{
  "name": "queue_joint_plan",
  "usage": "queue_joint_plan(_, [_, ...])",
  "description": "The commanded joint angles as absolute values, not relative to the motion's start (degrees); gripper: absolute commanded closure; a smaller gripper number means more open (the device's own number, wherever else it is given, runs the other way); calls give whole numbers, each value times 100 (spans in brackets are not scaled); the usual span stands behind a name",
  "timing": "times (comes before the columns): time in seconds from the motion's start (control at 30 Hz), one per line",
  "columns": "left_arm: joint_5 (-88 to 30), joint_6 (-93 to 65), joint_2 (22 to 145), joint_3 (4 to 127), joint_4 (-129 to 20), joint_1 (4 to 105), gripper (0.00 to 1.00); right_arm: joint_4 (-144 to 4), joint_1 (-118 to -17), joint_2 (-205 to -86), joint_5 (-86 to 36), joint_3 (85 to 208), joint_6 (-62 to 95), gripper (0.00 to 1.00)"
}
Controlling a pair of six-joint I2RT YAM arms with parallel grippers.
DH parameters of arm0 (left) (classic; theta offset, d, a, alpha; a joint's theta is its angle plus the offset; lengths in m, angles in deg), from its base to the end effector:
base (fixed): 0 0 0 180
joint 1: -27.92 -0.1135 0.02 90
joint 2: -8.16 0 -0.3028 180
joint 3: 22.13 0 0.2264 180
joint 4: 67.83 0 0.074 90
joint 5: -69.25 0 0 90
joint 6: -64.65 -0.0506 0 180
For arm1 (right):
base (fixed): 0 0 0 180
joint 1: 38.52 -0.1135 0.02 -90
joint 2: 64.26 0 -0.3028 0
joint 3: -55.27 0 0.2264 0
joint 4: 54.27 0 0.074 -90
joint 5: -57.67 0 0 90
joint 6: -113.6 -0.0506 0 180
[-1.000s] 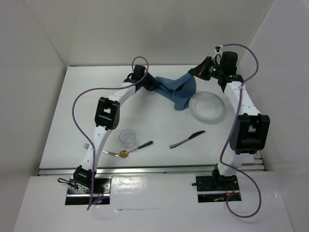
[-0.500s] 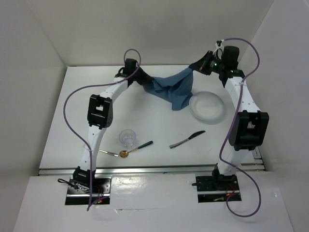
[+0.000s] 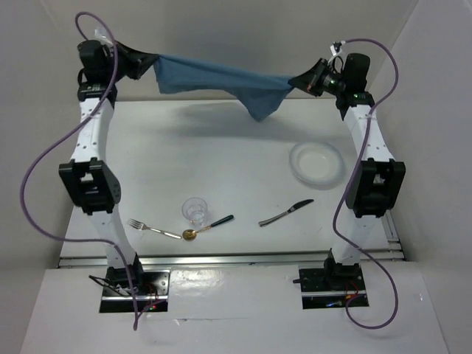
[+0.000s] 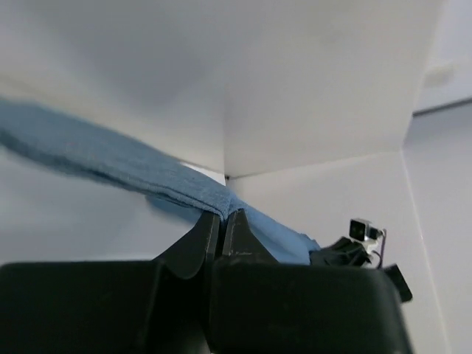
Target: Set the dinner table for one person
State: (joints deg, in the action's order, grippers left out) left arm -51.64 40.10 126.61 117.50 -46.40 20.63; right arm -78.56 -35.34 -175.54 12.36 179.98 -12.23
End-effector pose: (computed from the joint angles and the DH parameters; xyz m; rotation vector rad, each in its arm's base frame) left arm 0.4921 0.0368 0.4610 -0.6130 1.5978 -1.1969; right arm 0.4594 0.0101 0.4275 0.0238 1.8344 1.0887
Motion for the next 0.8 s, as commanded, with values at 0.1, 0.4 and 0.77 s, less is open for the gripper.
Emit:
queue_joint_plan(0.1, [-5872,2908,10583,8758,-4650,1721,100,-6893,-3500,-15849,1636,15443,-753,100])
queue_joint_plan(0.4, [-4782,1941,9375,5316,-3209,1316,0,-8825,-4116,-14890,750,13015,190,19])
queue_joint_plan(0.77, [-4264,954,10675,7741,-2136,2263,58,-9383,-4685,-14739,-1545,13971,-13,83])
